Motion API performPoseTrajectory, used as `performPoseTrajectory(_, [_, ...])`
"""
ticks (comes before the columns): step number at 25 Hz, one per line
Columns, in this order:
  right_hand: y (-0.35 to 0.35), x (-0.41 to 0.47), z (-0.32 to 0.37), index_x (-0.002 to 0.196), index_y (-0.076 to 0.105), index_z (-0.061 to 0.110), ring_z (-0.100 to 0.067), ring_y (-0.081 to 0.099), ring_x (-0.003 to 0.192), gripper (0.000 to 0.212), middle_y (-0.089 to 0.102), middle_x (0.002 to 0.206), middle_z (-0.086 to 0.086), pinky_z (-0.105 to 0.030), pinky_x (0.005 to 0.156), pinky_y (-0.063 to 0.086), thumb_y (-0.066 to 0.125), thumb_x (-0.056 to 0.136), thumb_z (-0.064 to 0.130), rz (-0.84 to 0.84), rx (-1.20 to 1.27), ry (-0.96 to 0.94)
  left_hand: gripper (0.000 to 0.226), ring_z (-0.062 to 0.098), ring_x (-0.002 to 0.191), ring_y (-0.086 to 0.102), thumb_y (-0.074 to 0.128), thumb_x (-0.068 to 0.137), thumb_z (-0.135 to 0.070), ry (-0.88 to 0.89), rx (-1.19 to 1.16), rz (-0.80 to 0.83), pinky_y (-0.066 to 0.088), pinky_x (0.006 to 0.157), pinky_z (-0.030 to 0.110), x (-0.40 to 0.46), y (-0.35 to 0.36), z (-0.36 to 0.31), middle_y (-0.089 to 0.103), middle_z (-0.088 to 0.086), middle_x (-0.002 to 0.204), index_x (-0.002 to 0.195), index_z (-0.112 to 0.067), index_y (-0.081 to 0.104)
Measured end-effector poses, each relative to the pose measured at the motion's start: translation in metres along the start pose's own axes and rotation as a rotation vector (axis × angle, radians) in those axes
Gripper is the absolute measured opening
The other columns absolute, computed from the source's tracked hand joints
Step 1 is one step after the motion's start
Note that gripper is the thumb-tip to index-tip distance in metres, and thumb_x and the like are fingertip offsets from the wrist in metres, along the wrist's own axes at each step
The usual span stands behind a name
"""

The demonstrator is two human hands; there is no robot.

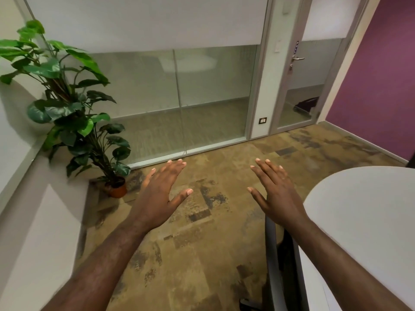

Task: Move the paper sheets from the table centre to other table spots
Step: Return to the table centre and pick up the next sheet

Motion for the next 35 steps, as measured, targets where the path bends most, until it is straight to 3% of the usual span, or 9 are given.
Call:
performPoseTrajectory(4, [0.042, 0.056, -0.032, 0.143, 0.038, 0.019, -0.025, 0.029, 0.144, 0.058, 0.037, 0.154, -0.006, -0.05, 0.117, 0.026, 0.042, 0.094, 0.048, -0.001, -0.044, 0.054, 0.069, 0.008, 0.147, 0.014, 0.036, 0.088, -0.062, 0.032, 0.002, 0.031, 0.008, 0.12, 0.043, 0.074, 0.03, 0.05, 0.024, -0.009, 0.158, 0.149, -0.032, 0.023])
performPoseTrajectory(8, [0.074, 0.11, -0.059, 0.143, 0.039, 0.021, -0.025, 0.03, 0.144, 0.059, 0.039, 0.153, -0.005, -0.046, 0.116, 0.023, 0.03, 0.094, 0.054, -0.005, -0.149, 0.16, 0.069, 0.01, 0.147, 0.017, 0.038, 0.089, -0.062, 0.188, 0.032, 0.072, 0.012, 0.12, 0.043, 0.165, 0.064, 0.08, 0.026, -0.009, 0.158, 0.149, -0.028, 0.027])
performPoseTrajectory(16, [0.08, 0.172, -0.145, 0.141, 0.044, 0.019, -0.028, 0.032, 0.144, 0.058, 0.042, 0.151, -0.006, -0.051, 0.116, 0.027, 0.032, 0.094, 0.052, -0.066, -0.246, 0.435, 0.068, 0.008, 0.145, 0.022, 0.033, 0.088, -0.065, 0.474, -0.062, 0.153, 0.01, 0.116, 0.031, 0.342, 0.149, 0.061, 0.03, -0.013, 0.156, 0.146, -0.031, 0.031])
performPoseTrajectory(27, [0.07, 0.213, -0.402, 0.139, 0.047, 0.019, -0.028, 0.033, 0.143, 0.055, 0.044, 0.15, -0.006, -0.052, 0.115, 0.028, 0.034, 0.097, 0.053, -0.109, -0.41, 0.735, 0.066, 0.005, 0.144, 0.022, 0.035, 0.088, -0.063, 0.785, -0.214, 0.231, 0.017, 0.117, 0.038, 0.582, 0.331, -0.107, 0.031, -0.014, 0.155, 0.146, -0.032, 0.03])
performPoseTrajectory(35, [0.03, 0.161, -0.535, 0.135, 0.05, 0.018, -0.028, 0.037, 0.141, 0.051, 0.047, 0.148, -0.005, -0.052, 0.113, 0.031, 0.037, 0.096, 0.048, -0.192, -0.552, 1.027, 0.066, 0.007, 0.144, 0.023, 0.035, 0.088, -0.063, 1.053, -0.357, 0.362, 0.021, 0.117, 0.044, 0.668, 0.458, -0.277, 0.032, -0.01, 0.155, 0.146, -0.031, 0.031])
Point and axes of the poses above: each hand's wrist, its own x-axis towards the middle knuckle, its own y-axis out of the palm, z = x × y, the point moved 10 cm from there along x, towards the middle knuckle
